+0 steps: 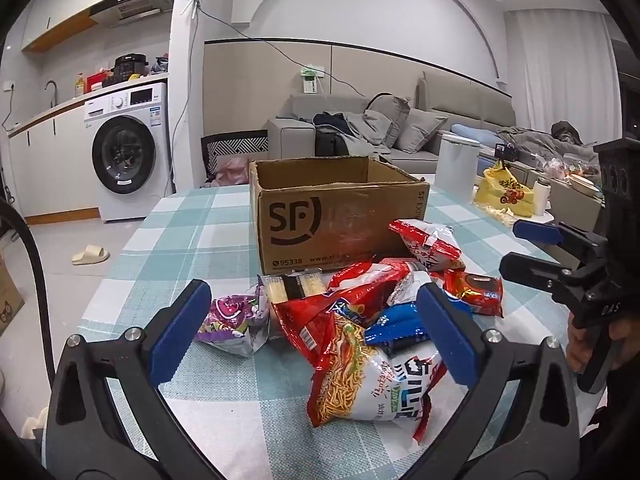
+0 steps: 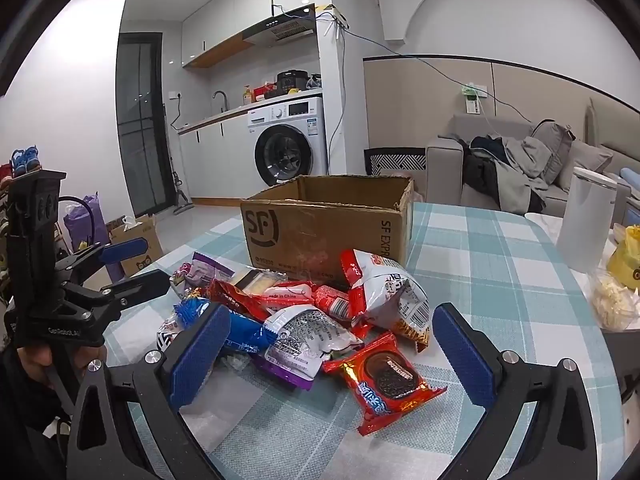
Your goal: Organize snacks
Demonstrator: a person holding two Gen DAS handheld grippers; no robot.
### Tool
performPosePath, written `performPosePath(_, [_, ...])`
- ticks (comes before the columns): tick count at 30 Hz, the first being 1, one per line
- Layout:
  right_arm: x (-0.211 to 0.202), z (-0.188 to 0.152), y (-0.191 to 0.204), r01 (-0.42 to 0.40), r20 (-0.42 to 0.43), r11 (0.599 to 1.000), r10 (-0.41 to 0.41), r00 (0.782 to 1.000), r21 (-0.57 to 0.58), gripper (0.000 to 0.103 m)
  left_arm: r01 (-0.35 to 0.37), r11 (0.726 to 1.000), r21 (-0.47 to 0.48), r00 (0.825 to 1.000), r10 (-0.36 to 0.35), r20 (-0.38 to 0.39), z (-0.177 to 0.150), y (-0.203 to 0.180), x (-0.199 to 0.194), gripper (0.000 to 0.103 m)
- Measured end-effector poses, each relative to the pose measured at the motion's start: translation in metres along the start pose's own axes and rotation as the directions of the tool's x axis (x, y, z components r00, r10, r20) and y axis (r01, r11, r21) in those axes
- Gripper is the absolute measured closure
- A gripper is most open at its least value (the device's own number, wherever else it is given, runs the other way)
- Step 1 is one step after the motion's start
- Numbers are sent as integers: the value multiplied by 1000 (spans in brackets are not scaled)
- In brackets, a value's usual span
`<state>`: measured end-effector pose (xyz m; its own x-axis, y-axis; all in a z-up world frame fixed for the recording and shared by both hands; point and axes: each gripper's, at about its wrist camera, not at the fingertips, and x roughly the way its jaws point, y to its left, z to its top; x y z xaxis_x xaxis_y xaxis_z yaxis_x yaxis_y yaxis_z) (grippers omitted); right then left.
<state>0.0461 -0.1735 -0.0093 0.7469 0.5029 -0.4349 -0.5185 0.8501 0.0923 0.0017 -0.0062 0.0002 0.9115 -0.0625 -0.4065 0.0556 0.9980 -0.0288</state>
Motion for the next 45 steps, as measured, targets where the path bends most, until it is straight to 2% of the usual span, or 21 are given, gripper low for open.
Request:
performPosePath(8, [0,0,-1,4,1,1000,-4,1000,-8,0,15,1000,13,1000,-15,2,-1,-2,0,1])
performPosePath(19, [0,0,0,4,1,1000,-4,1000,-8,0,8,999,-43,1000,-9,-22,-1,9,5,1])
performPosePath(45, [0,0,1,5,-1,1000,-5,1000,-9,0,-3,999,-33,1000,2,-20,-1,7,7,1])
